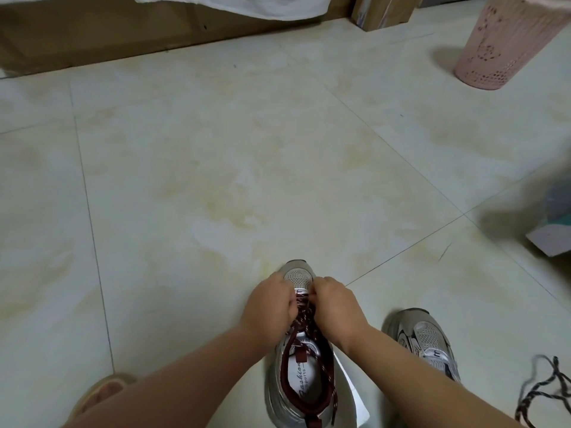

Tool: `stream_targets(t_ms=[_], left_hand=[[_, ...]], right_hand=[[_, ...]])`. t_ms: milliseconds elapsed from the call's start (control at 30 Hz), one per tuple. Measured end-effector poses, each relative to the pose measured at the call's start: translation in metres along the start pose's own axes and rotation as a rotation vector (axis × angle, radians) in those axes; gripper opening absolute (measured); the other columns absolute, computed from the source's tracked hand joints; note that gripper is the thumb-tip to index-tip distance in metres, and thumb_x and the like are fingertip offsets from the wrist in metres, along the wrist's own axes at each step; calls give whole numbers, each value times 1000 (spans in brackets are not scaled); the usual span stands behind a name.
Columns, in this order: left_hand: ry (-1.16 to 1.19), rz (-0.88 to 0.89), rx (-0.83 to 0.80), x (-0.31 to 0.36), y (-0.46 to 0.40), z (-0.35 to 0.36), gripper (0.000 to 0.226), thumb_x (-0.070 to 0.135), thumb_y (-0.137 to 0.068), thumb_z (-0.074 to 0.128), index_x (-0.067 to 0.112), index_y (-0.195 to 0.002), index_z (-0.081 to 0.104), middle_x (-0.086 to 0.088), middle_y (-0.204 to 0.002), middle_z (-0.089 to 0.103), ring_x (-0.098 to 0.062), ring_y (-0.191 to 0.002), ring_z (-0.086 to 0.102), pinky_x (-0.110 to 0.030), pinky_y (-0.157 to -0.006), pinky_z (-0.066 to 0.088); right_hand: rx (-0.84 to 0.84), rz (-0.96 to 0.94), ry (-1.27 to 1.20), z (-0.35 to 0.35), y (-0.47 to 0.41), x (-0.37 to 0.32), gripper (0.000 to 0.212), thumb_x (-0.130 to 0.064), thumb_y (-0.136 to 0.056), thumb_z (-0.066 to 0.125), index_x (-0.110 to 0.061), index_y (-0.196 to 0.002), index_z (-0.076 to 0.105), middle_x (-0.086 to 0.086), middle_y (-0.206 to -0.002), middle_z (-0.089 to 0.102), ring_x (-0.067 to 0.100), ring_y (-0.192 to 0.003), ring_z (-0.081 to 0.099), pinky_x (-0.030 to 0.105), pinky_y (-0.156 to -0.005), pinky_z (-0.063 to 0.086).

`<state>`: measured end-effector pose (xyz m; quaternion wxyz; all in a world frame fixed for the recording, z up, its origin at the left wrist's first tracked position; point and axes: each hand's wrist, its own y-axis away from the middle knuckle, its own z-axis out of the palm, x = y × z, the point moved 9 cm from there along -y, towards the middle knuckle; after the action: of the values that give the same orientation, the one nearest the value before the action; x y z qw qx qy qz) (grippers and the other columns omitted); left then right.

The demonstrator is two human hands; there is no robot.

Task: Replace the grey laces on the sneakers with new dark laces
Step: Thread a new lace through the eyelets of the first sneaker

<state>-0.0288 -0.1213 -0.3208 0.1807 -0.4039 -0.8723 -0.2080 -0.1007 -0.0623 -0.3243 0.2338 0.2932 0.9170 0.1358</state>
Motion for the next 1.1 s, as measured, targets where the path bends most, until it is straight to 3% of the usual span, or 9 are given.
stream_targets(t_ms=[200, 400, 533, 633, 733, 800, 900, 1000, 1100], left_hand=[[233, -112, 46, -13, 3, 0, 13, 11, -87, 52, 16, -77, 58, 3, -87, 45, -13, -77, 47, -14, -65, 29], [434, -126, -7, -13, 14, -2, 15, 21, -86, 59, 23, -72, 53, 1, -74, 58, -11, -67, 51, -23, -65, 40], [306, -12, -36, -6, 20, 1, 16, 30, -81, 65, 28, -73, 51, 9, -81, 52, -6, -75, 50, -12, -64, 34], [236, 16, -23, -5, 21, 1, 25, 26, -81, 65, 29, -66, 46, 12, -75, 45, 0, -70, 43, -8, -62, 30], [285, -49, -26, -18, 22, 3, 32, 19, -83, 64, 23, -59, 43, 8, -67, 47, -1, -63, 40, -12, -58, 30], [391, -136, -5, -29, 26, 3, 27, 16, -85, 61, 16, -62, 48, 2, -65, 50, -8, -61, 41, -14, -56, 30], [434, -173, 53, -33, 34, 1, 19, 16, -84, 61, 20, -71, 49, 2, -77, 56, -12, -73, 53, -18, -64, 38], [245, 54, 216, -15, 44, -20, 9, 21, -80, 61, 21, -81, 51, 6, -87, 48, -11, -79, 50, -18, -68, 39], [-44, 377, 272, 18, 58, -24, 11, 32, -70, 55, 22, -71, 52, 6, -82, 42, -11, -73, 39, -23, -62, 31]], right_hand=[[-2, 44, -152, -5, 2, 5, 11, -11, -94, 43, -14, -91, 53, 11, -106, 61, 25, -95, 56, 28, -71, 35], [-114, 136, -537, -5, 16, 22, 14, -29, -87, 60, -18, -85, 53, -1, -87, 60, 16, -78, 54, 32, -78, 48], [-181, 55, -366, 0, 27, 12, 19, -37, -84, 63, -22, -80, 53, -1, -90, 63, 16, -84, 55, 29, -77, 44], [-119, 6, -245, -2, 26, 6, 19, -26, -89, 57, -27, -72, 47, -1, -88, 62, 16, -83, 50, 26, -71, 36], [-107, 112, -471, 1, 24, 23, 31, -9, -87, 53, -24, -62, 44, -2, -70, 53, 21, -75, 50, 36, -75, 48], [-77, 178, -606, 3, 26, 35, 26, -8, -89, 52, -17, -65, 45, 4, -71, 54, 22, -73, 50, 46, -81, 52], [-46, 153, -530, -2, 35, 34, 15, -26, -92, 54, -18, -83, 44, -2, -81, 52, 18, -76, 49, 34, -74, 44], [49, 105, -283, -25, 52, 21, 28, -44, -88, 55, -22, -94, 38, -2, -99, 47, 17, -86, 48, 27, -73, 34], [4, 43, -38, -22, 66, 5, 33, -49, -85, 56, -20, -95, 44, 1, -107, 53, 20, -95, 52, 28, -76, 36]])
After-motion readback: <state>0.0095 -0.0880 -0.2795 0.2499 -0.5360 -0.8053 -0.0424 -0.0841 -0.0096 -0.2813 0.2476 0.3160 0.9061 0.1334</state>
